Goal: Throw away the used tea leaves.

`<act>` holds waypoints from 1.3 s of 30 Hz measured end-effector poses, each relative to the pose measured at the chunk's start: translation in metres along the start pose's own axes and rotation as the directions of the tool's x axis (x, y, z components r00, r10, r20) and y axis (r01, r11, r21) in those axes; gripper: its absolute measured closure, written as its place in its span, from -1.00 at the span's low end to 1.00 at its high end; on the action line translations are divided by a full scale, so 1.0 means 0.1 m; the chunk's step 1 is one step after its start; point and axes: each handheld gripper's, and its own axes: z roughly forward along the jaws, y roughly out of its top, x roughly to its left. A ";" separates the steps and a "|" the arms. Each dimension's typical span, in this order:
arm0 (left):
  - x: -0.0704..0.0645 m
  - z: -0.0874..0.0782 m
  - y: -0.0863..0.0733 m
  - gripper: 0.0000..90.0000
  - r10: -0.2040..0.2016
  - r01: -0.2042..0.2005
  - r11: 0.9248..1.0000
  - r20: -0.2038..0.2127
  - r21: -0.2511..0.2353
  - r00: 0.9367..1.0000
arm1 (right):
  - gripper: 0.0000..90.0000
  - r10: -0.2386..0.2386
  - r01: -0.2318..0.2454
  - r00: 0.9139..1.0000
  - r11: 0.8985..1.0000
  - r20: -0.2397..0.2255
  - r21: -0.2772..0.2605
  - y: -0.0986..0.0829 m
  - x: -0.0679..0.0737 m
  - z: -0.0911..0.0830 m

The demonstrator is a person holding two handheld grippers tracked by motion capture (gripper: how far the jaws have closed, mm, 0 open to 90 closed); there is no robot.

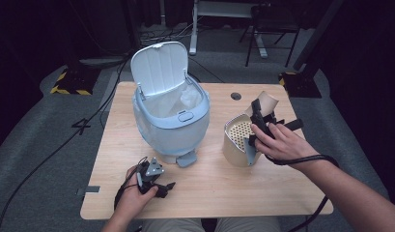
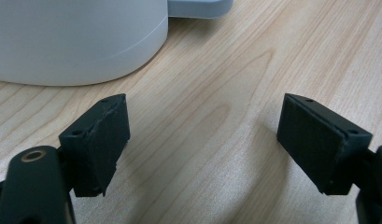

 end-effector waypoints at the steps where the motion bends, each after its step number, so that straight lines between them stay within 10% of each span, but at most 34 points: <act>1: 0.00 0.00 0.00 -0.60 0.000 0.000 1.000 0.000 0.000 1.000 | -0.26 0.001 -0.001 1.000 1.000 -0.003 0.001 -0.01 -0.01 0.00; 20: 0.00 0.00 0.00 -0.60 0.002 -0.002 1.000 0.003 0.000 1.000 | -0.26 -0.006 0.006 1.000 1.000 0.006 0.017 -0.15 -0.04 -0.01; 29: 0.00 0.00 0.00 -0.60 0.002 -0.002 1.000 0.005 0.000 1.000 | -0.27 0.056 -0.055 0.998 0.998 -0.003 0.007 -0.17 -0.03 -0.02; 33: 0.02 -0.01 -0.01 -0.61 0.011 -0.011 1.000 0.015 0.000 1.000 | -0.29 0.158 -0.158 0.987 0.987 -0.034 0.006 -0.26 -0.08 -0.01; 35: 0.04 -0.02 -0.02 -0.60 0.026 -0.026 1.000 0.029 0.001 0.999 | -0.29 0.248 -0.249 0.966 0.969 -0.077 -0.002 -0.33 -0.11 0.00; 37: 0.07 -0.03 -0.03 -0.60 0.034 -0.034 0.999 0.039 -0.001 0.999 | -0.30 0.351 -0.357 0.927 0.934 -0.130 -0.019 -0.39 -0.14 0.01; 38: 0.08 -0.03 -0.03 -0.61 0.040 -0.040 0.999 0.044 0.001 0.998 | -0.30 0.501 -0.520 0.837 0.854 -0.218 -0.032 -0.47 -0.17 0.03; 39: 0.09 -0.04 -0.03 -0.61 0.040 -0.040 0.999 0.045 0.002 0.998 | -0.30 0.501 -0.520 0.837 0.854 -0.218 -0.032 -0.47 -0.17 0.03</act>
